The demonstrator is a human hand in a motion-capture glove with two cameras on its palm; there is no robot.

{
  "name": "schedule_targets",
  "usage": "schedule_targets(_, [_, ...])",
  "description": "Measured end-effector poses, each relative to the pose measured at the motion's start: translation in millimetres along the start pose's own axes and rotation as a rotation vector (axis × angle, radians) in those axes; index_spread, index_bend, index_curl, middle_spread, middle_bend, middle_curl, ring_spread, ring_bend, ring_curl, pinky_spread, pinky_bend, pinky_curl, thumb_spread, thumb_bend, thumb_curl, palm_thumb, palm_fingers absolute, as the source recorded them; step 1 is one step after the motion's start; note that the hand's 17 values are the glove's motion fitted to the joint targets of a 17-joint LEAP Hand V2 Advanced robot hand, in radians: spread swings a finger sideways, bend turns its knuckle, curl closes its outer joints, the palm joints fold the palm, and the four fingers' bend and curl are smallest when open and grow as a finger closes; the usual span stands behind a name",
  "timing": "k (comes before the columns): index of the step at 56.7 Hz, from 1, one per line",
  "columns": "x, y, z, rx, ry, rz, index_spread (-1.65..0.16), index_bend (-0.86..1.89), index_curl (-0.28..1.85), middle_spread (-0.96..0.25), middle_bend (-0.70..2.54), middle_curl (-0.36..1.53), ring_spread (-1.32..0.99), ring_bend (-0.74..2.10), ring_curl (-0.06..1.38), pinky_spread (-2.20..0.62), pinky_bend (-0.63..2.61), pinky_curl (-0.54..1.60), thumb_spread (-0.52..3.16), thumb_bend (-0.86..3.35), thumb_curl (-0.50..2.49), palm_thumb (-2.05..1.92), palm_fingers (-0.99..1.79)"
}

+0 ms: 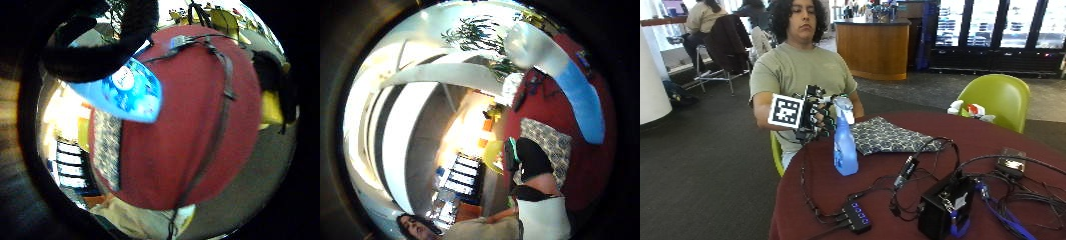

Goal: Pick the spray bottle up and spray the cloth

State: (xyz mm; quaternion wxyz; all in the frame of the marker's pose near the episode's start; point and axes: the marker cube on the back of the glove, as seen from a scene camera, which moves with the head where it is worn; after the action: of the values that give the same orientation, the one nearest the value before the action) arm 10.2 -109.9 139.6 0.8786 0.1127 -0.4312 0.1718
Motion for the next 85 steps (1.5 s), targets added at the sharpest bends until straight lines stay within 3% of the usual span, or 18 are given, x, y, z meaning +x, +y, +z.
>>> schedule_targets(15, [10,-50,32,0.203,-0.091,0.024,-0.25,0.06,0.14,-0.01,0.24,0.36,-0.12,0.6,0.37,0.11,0.45,0.38,0.98,-0.03,0.42,0.71,0.37])
schedule_targets(25, [20,-68,35,0.176,-0.047,-0.027,-0.25,0.05,0.12,-0.03,0.22,0.36,-0.17,0.65,0.37,0.04,0.55,0.4,0.95,-0.03,0.41,0.7,0.42])
schedule_targets(29, [21,-88,37,0.231,-0.05,0.078,-0.26,0.06,0.11,-0.03,0.22,0.36,-0.18,0.66,0.37,0.02,0.56,0.4,0.95,-0.03,0.41,0.69,0.42])
schedule_targets(35, [29,-95,39,0.188,-0.04,0.131,-0.26,0.06,0.1,-0.04,0.21,0.36,-0.19,0.69,0.37,-0.01,0.58,0.39,0.95,-0.03,0.41,0.69,0.46])
schedule_targets(41, [24,-96,39,0.136,-0.064,0.219,-0.25,0.14,0.13,-0.07,0.3,0.38,-0.19,0.73,0.36,-0.09,0.59,0.36,0.96,0.02,0.45,0.8,1.02])
schedule_targets(52, [-25,-90,3,0.126,-0.152,0.236,-0.27,0.27,0.29,-0.15,0.53,0.49,-0.17,0.67,0.41,-0.23,0.45,0.37,0.63,0.0,0.57,0.95,1.36])
schedule_targets(62, [-111,-64,-29,-0.166,0.018,0.007,-0.28,0.36,0.39,-0.19,0.61,0.53,-0.19,0.75,0.46,-0.28,0.46,0.39,0.43,-0.03,0.65,0.96,1.43])
schedule_targets(73, [-175,-33,-7,-0.485,0.303,0.0,-0.28,0.41,0.46,-0.2,0.66,0.55,-0.19,0.77,0.48,-0.29,0.47,0.41,0.31,-0.03,0.7,0.96,1.41])
schedule_targets(85, [-173,-14,57,-0.804,0.638,0.052,-0.28,0.42,0.51,-0.2,0.67,0.56,-0.2,0.78,0.48,-0.3,0.49,0.43,0.26,-0.03,0.73,0.95,1.4])
